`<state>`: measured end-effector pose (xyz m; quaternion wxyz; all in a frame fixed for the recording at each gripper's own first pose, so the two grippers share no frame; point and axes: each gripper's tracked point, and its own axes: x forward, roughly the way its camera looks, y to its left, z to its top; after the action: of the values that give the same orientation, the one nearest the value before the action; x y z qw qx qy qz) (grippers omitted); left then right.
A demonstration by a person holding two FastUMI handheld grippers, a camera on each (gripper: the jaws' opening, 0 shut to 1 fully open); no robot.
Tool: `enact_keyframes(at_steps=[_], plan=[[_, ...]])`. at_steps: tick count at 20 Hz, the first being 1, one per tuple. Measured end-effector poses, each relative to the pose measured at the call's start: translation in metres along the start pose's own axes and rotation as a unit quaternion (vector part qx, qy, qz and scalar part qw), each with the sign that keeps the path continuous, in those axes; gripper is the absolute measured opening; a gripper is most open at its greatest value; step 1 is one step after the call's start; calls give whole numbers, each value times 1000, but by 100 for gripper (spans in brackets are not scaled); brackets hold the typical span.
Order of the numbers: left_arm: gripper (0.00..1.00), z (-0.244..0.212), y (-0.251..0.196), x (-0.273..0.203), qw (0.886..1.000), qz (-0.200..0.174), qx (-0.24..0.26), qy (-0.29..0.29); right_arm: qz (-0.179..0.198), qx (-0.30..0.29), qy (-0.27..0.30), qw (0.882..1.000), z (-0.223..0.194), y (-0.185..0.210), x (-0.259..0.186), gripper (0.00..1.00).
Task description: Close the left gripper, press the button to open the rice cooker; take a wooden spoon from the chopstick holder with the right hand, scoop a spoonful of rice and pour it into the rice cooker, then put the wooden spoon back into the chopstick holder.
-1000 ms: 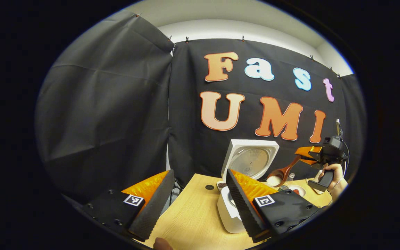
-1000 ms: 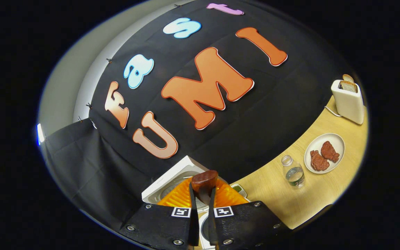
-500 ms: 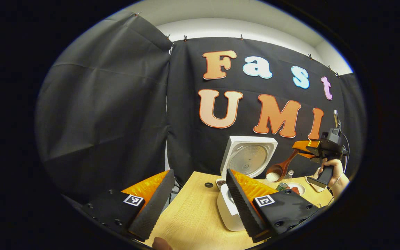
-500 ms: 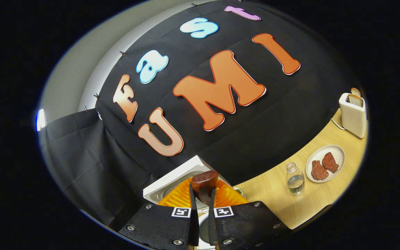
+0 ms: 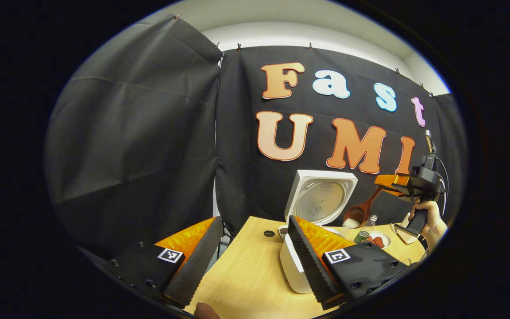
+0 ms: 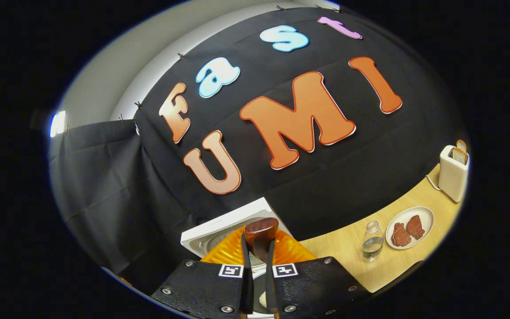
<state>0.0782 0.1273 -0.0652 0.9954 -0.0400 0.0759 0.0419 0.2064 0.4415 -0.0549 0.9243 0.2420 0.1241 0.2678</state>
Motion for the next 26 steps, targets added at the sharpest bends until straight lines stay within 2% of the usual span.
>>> enact_keyframes(at_steps=[7,12,20,26], plan=[[100,-6,7,-1,1000,1,-4,7,27,-84,0,996,-9,25,-1,10],[100,-9,9,-2,1000,4,-1,11,44,-163,-7,986,-13,41,-3,10],[100,-11,8,-5,1000,12,14,10,70,-198,8,978,-28,52,-8,10],[100,-5,-3,-17,1000,-7,0,-2,52,-163,0,985,-9,25,-24,10]])
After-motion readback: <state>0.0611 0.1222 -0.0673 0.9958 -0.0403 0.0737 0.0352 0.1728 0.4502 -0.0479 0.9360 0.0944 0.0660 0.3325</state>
